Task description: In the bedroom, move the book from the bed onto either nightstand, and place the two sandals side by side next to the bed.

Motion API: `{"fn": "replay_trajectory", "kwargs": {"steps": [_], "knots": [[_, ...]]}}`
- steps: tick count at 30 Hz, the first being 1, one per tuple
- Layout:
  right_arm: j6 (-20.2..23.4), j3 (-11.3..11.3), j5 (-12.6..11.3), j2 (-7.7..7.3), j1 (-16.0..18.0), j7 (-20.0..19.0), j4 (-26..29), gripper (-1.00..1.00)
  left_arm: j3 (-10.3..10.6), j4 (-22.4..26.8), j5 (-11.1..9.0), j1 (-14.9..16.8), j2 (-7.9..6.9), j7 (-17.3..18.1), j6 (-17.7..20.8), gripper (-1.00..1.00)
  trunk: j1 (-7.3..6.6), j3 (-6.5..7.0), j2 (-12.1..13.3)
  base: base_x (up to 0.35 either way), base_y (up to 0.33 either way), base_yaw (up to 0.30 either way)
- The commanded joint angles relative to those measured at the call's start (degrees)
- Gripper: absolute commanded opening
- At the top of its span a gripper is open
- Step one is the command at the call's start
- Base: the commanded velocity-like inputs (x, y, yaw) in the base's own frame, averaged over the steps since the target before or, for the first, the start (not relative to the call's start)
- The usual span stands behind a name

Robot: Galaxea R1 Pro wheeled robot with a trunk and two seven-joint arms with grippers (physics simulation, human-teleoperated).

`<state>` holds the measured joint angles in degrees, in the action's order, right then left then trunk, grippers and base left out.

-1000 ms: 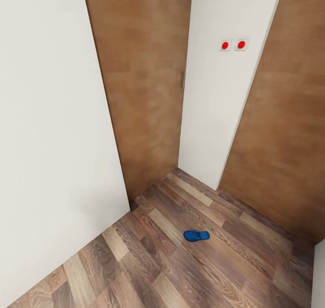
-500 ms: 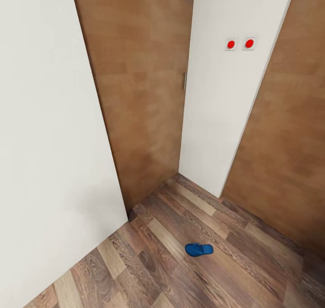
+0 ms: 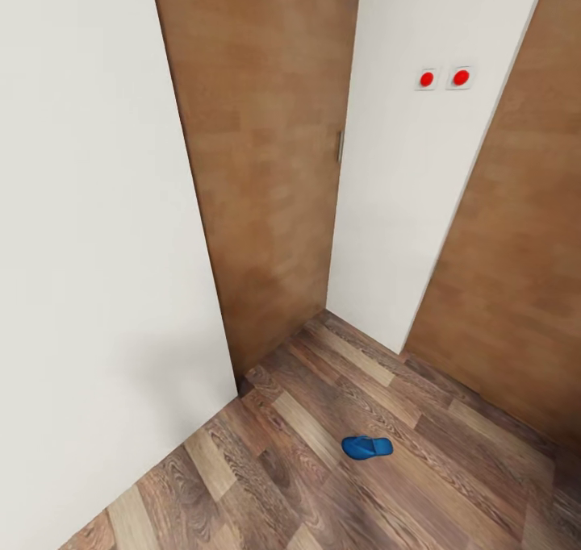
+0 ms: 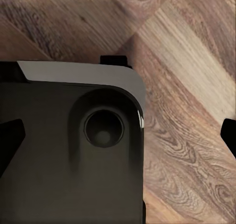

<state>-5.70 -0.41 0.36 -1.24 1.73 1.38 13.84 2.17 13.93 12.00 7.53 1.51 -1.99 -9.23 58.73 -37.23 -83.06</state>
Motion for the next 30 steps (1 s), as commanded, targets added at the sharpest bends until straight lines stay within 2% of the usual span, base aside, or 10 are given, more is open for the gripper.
{"fn": "replay_trajectory", "kwargs": {"steps": [1, 9, 30], "knots": [[-0.2, 0.0, 0.0, 0.01, 0.0, 0.1, 0.0, 1.00, 0.2, 0.0, 0.3, 0.0, -0.01, -0.2, -0.2, 1.00, 0.00, -0.05, 0.0, 0.000, 0.063, 0.000], [-0.2, 0.0, 0.1, 0.01, 0.0, 0.1, 0.0, 1.00, 0.2, 0.0, 0.3, 0.0, -0.01, -0.2, -0.2, 1.00, 0.00, -0.05, 0.0, 0.054, 0.042, 0.000], [-0.2, 0.0, 0.1, 0.01, 0.0, 0.1, 0.0, 1.00, 0.2, 0.0, 0.3, 0.0, -0.01, -0.2, -0.2, 1.00, 0.00, -0.05, 0.0, 0.258, 0.143, 0.000]]}}
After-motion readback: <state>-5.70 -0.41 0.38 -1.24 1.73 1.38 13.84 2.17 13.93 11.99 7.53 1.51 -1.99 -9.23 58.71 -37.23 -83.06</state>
